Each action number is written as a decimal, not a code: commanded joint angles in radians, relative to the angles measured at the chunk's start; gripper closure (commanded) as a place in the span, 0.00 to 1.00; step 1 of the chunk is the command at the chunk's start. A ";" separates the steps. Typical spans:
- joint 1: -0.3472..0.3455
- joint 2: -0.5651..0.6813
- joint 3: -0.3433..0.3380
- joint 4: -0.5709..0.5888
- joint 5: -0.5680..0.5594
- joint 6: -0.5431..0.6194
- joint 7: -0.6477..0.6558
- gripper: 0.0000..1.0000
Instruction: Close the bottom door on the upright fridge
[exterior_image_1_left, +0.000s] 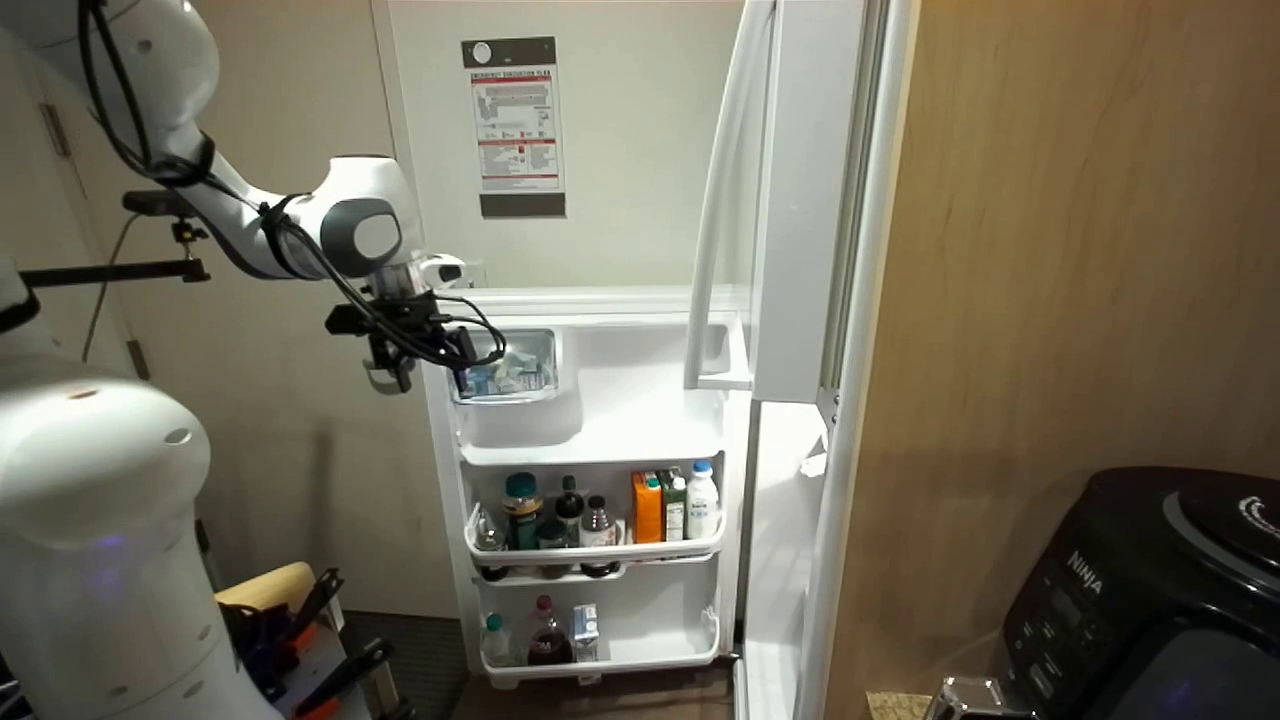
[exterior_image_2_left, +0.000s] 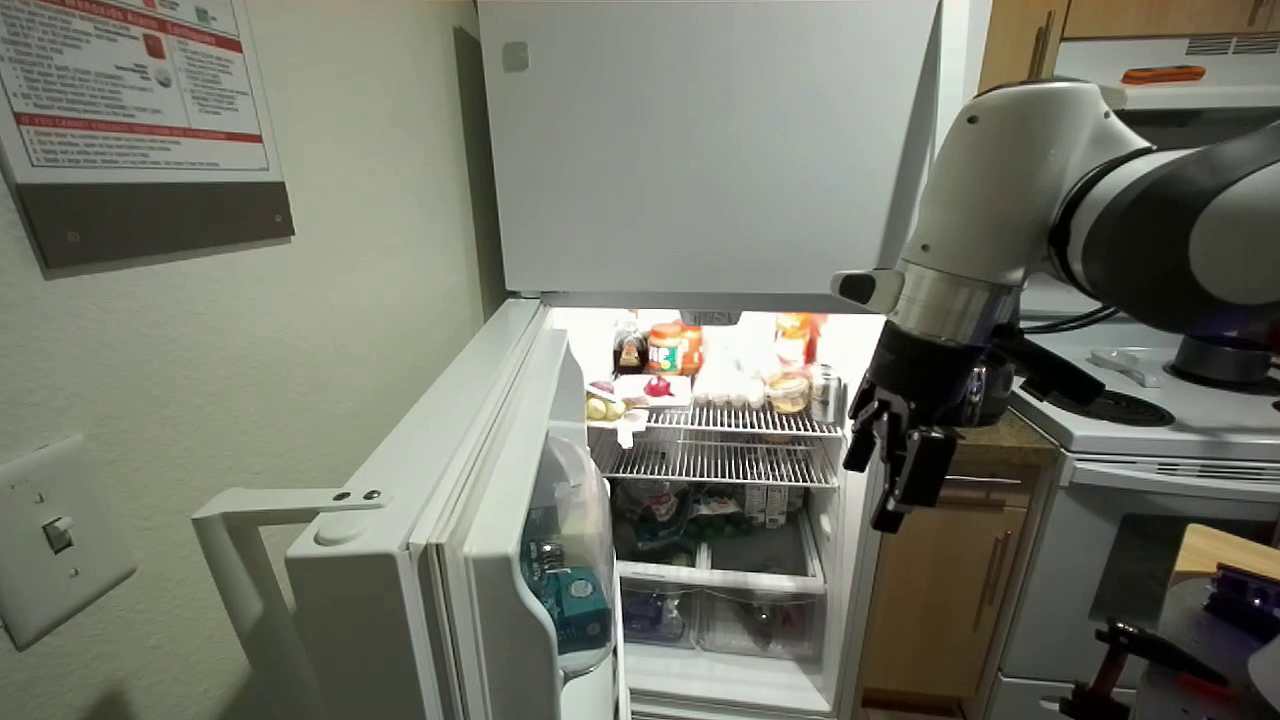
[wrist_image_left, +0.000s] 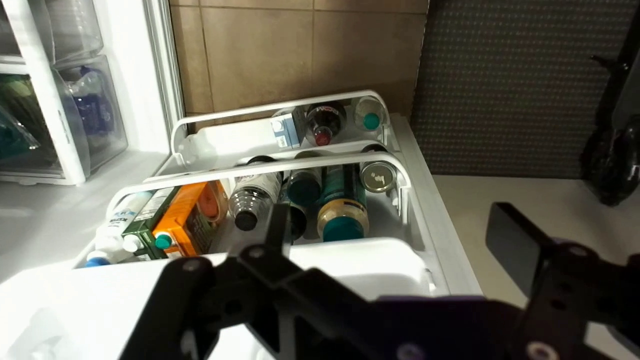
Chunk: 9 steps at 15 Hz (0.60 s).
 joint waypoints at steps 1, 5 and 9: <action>0.002 0.081 0.028 0.033 -0.001 0.080 0.039 0.00; -0.001 0.151 0.056 0.072 -0.010 0.135 0.062 0.00; -0.008 0.190 0.078 0.116 -0.029 0.135 0.098 0.00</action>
